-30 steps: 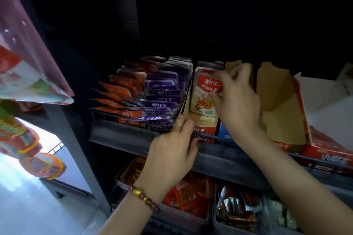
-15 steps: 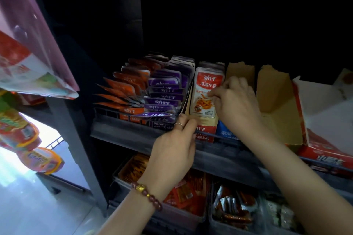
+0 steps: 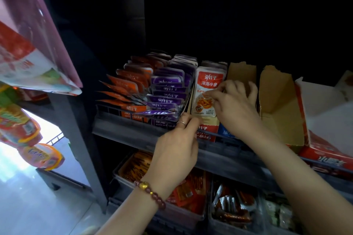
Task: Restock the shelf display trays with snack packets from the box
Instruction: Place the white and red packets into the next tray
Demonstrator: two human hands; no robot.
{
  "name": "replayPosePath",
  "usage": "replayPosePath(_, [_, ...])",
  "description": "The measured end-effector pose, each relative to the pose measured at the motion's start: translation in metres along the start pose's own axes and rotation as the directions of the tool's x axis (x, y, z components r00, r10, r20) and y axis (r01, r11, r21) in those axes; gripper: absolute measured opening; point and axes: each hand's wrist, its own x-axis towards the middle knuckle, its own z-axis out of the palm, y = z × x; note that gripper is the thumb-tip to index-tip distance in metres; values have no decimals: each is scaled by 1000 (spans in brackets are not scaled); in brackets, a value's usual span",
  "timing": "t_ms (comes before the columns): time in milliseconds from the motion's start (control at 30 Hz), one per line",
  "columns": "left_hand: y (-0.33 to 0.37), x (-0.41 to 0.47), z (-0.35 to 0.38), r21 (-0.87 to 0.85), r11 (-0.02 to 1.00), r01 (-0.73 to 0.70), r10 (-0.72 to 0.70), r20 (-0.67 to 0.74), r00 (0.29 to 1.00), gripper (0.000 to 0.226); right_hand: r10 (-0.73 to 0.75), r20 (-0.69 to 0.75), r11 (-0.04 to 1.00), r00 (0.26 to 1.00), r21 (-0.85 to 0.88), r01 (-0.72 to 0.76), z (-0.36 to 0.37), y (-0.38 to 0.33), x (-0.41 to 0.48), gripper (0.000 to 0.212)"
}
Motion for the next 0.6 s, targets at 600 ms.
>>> replayPosePath(600, [-5,-6,-1,40,991,-130,133,-66,989,46,49,-137,997,989,66,-40,-9,-10,-53,26])
